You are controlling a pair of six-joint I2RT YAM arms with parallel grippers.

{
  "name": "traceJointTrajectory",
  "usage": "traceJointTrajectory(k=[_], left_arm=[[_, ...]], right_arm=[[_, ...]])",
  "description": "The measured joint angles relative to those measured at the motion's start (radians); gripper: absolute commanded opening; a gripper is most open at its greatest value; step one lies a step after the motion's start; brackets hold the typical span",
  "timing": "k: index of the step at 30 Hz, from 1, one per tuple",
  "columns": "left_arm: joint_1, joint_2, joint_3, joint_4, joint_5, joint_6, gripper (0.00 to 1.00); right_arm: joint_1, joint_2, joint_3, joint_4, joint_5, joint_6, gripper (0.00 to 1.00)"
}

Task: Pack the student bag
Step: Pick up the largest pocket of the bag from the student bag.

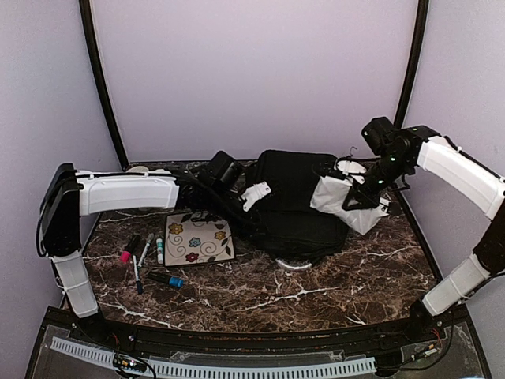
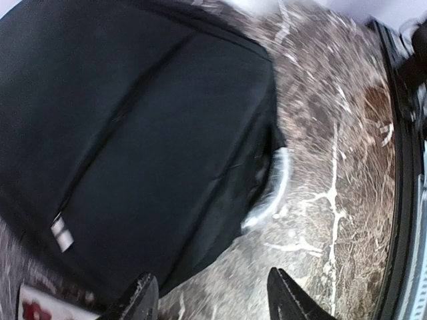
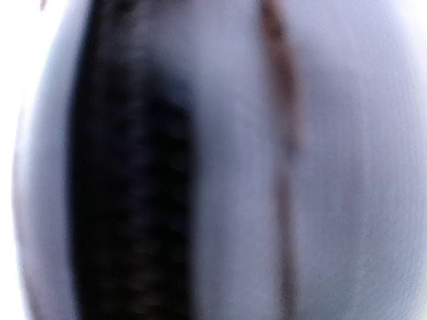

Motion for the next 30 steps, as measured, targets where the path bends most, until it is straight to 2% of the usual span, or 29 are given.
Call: traceJointTrajectory(k=[5,8,15,24,27,30], left_arm=[[-0.097,0.098,0.077,-0.007,-0.023,0.129,0.6],[-0.124,0.141,0.106,-0.008,-0.039,0.191,0.61],[-0.165,0.278,0.244,-0.01,-0.142,0.311,0.62],[-0.172,0.369,0.285,0.023,-0.268,0.407,0.61],[-0.172,0.385,0.289,0.051,-0.319,0.429,0.58],[-0.172,0.401,0.299,0.08,-0.38,0.456,0.45]], right_arm=[[-0.211,-0.074,-0.062,0.003,-0.003,-0.019,0.2],[-0.259,-0.09,-0.125,0.005,-0.002,-0.017,0.2],[-0.275,-0.146,-0.23,0.008,0.001,-0.006,0.21],[-0.275,-0.175,-0.233,0.02,-0.002,0.012,0.21],[-0.275,-0.175,-0.233,0.025,-0.002,0.021,0.21],[-0.275,-0.176,-0.233,0.026,-0.003,0.032,0.21]])
